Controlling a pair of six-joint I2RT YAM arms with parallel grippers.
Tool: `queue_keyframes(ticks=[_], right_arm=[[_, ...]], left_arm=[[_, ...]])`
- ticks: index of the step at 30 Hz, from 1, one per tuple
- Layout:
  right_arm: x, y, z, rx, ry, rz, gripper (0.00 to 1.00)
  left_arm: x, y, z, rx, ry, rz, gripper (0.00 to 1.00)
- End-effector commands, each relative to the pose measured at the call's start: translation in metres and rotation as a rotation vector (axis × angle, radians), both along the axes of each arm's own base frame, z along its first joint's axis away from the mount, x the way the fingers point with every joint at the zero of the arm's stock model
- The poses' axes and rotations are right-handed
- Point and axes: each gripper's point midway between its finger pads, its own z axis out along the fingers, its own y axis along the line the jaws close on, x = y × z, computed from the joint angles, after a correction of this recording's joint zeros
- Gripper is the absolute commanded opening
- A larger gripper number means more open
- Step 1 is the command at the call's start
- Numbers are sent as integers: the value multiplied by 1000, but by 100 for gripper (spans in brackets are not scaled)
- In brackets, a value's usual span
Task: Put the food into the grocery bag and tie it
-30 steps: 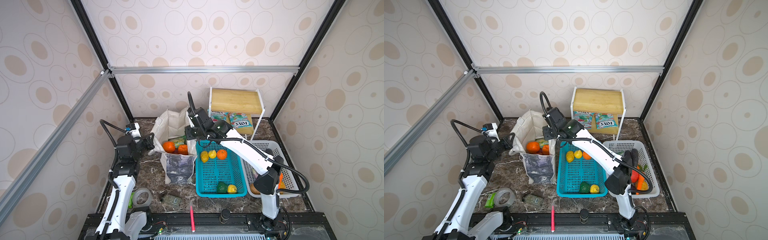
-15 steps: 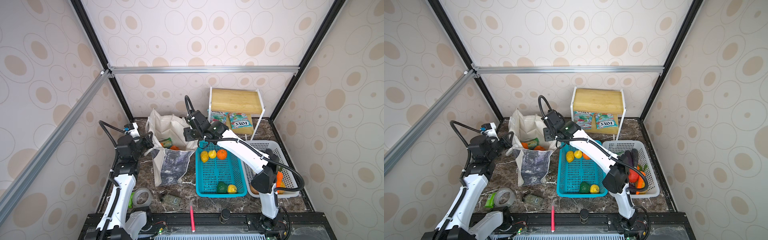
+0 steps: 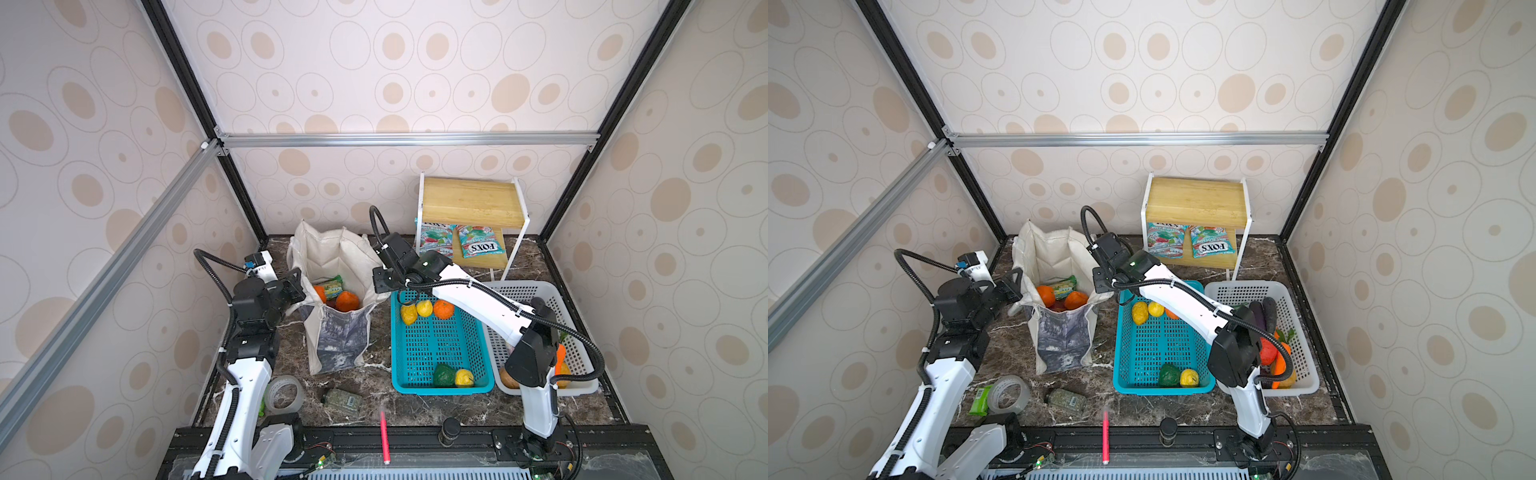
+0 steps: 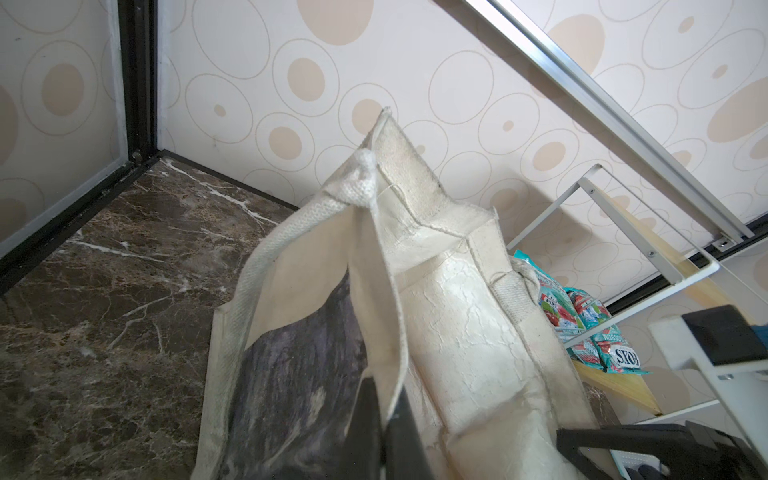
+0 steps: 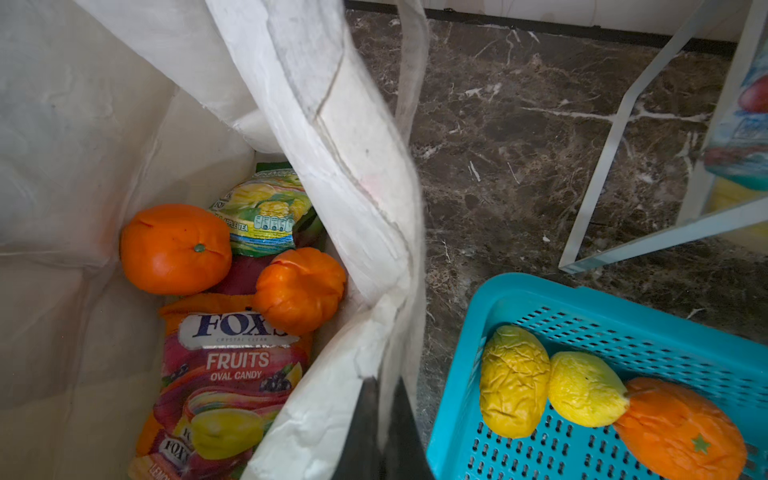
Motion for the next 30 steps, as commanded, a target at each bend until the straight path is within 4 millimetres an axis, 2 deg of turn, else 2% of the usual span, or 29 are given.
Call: queue_keyframes(ticks=[1, 5, 7, 11, 14, 16, 17, 23, 24, 25, 28, 30], right_arm=[[-15, 0, 63, 50, -135, 9, 0], [-22, -5, 81, 75, -183, -14, 0], [-20, -12, 84, 69, -201, -40, 0], [-16, -27, 78, 13, -215, -108, 0], [-14, -25, 67, 11, -207, -110, 0], [-13, -21, 56, 2, -182, -97, 0], [-13, -19, 50, -10, -172, -99, 0], [-6, -31, 26, -112, -162, -150, 0], [-5, -33, 24, -123, -162, -155, 0], [-5, -35, 22, -132, -159, -158, 0], [-4, -41, 20, -146, -156, -177, 0], [-5, -42, 21, -140, -160, -178, 0]], left_arm=[[3, -4, 38, 55, -50, -40, 0], [2, -10, 56, 37, -109, -66, 0], [3, -15, 57, 4, -132, -95, 0], [13, -25, 43, -61, -138, -152, 0], [24, -21, 25, -83, -70, -131, 0], [28, -17, 19, -78, -40, -110, 11], [27, -15, 19, -73, -40, -102, 19], [15, 1, 47, -59, -97, 8, 72], [12, 5, 52, -70, -93, 38, 95], [6, 12, 57, -90, -72, 85, 99], [-15, 29, 80, -163, -55, 218, 99], [-25, 39, 86, -263, -39, 300, 99]])
